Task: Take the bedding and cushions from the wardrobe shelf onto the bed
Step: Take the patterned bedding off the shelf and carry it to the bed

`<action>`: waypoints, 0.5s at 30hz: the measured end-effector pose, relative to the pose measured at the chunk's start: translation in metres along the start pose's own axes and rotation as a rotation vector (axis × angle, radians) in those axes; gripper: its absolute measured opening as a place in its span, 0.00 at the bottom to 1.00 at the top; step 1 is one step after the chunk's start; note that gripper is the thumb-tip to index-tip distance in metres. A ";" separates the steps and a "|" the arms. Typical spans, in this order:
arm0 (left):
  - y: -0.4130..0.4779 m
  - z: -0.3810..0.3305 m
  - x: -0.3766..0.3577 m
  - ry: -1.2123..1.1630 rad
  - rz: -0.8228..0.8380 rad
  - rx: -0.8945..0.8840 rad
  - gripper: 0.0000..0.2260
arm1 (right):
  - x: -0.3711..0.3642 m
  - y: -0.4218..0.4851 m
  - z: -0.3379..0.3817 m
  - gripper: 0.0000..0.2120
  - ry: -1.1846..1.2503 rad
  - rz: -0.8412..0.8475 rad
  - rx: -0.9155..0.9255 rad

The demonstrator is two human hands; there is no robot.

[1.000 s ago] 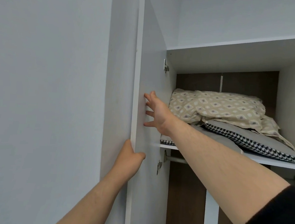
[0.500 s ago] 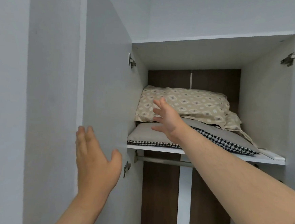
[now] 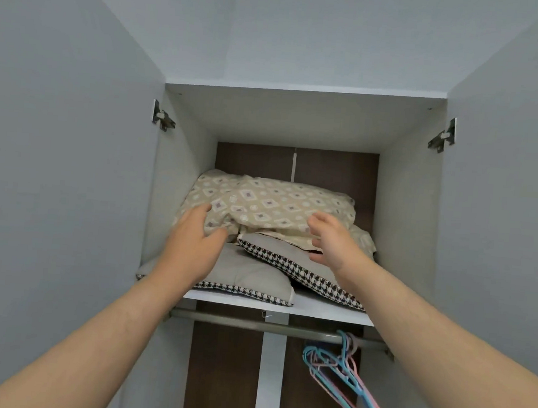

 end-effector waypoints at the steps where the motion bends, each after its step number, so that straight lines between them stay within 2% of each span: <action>1: 0.003 0.002 -0.012 -0.017 0.011 0.008 0.25 | 0.009 0.003 -0.009 0.23 -0.038 -0.013 -0.007; 4: 0.023 0.009 -0.043 -0.079 0.020 0.038 0.24 | 0.035 0.022 -0.024 0.27 -0.133 -0.038 -0.015; 8: 0.054 0.028 -0.066 -0.030 0.003 0.074 0.25 | 0.054 0.048 -0.038 0.31 -0.227 -0.088 -0.017; 12: 0.095 0.064 -0.087 0.031 -0.029 0.093 0.27 | 0.064 0.087 -0.056 0.31 -0.343 -0.211 -0.011; 15: 0.135 0.097 -0.102 0.082 -0.056 0.089 0.24 | 0.056 0.123 -0.064 0.32 -0.406 -0.263 -0.020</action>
Point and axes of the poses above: each hand's wrist, its own y-axis towards the middle knuckle, its own x-axis out of the back of the hand, z = x × y, the point moved 7 cm from there along y, towards the middle knuckle, and after that the axes turned 7 degrees about -y, right-handed, at the moved point
